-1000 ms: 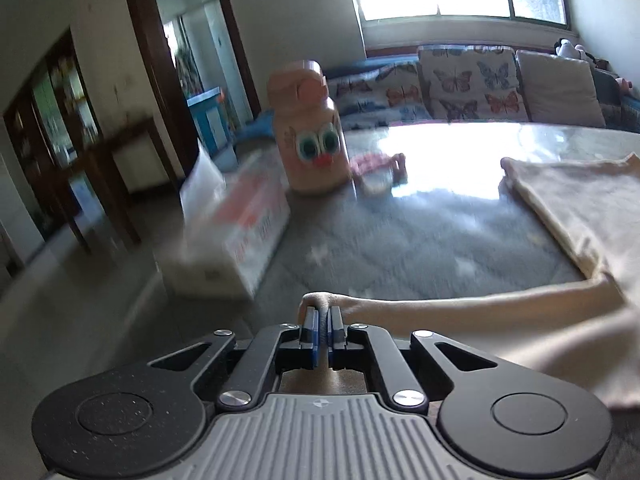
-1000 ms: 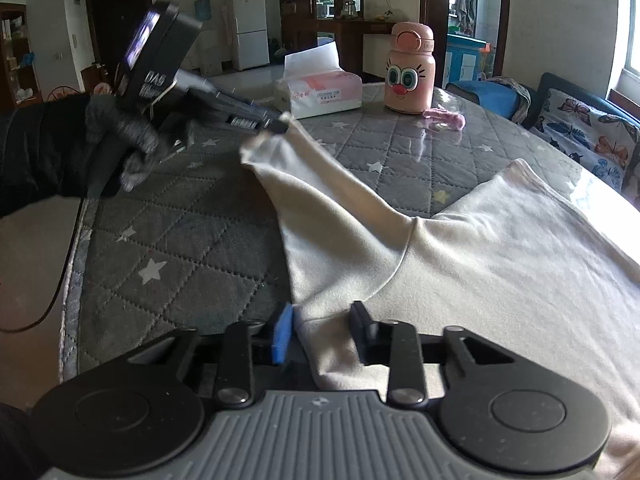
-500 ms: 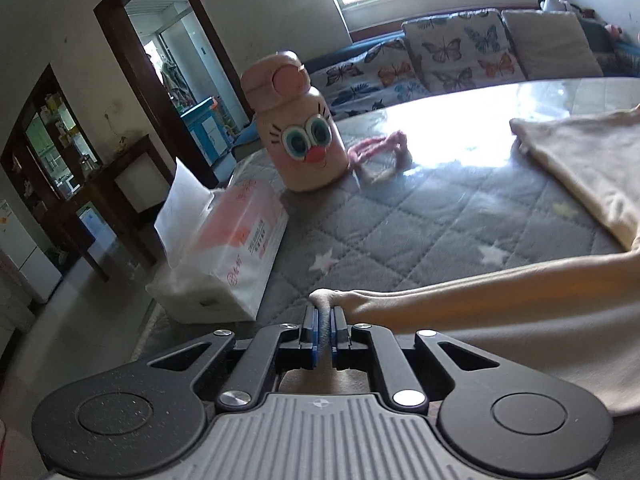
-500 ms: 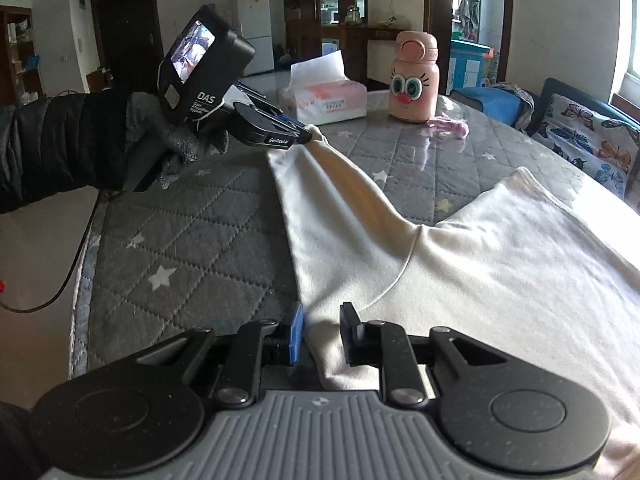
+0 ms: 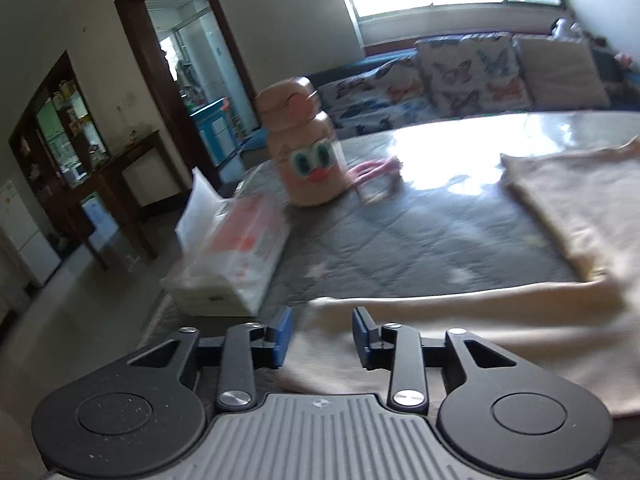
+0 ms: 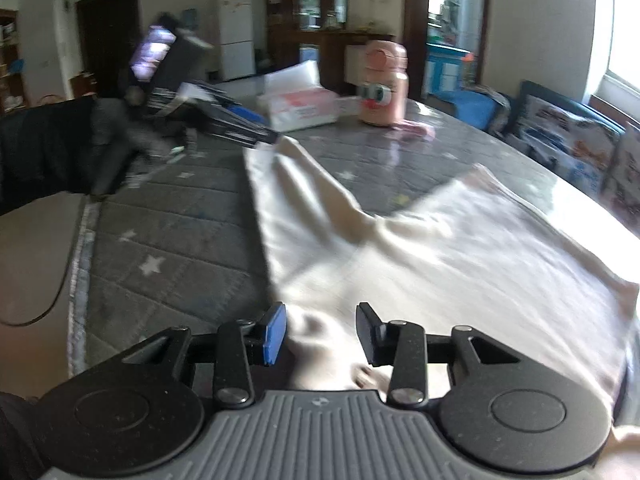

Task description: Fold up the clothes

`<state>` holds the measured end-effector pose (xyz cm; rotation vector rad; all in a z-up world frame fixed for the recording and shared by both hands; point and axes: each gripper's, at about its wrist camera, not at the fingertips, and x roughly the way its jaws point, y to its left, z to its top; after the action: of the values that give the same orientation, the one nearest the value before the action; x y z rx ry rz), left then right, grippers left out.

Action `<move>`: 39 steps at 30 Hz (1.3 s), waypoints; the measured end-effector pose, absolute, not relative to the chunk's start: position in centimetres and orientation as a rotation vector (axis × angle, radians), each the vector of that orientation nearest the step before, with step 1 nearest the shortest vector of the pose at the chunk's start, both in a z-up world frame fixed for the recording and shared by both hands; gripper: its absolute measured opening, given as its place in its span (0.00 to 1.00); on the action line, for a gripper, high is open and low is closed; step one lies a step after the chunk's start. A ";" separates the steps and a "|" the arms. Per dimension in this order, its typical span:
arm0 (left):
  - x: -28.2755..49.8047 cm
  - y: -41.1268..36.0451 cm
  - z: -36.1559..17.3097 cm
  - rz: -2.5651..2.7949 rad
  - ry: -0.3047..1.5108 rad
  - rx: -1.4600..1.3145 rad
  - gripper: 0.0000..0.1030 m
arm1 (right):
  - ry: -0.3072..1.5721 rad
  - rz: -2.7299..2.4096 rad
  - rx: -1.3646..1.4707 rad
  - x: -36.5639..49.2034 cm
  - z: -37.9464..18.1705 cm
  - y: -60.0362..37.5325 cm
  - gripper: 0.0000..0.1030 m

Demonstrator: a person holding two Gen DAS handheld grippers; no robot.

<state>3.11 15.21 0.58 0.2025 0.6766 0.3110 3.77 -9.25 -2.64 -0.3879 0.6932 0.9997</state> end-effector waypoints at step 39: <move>-0.1 -4.4 -1.6 -0.113 0.717 0.223 0.43 | 0.730 1.054 -0.266 3.7 -5.0 -17.6 0.52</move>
<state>-0.13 -4.38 -1.58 0.2228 0.7174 -0.1130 3.65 -17.57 -4.98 -0.2661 0.7304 1.0540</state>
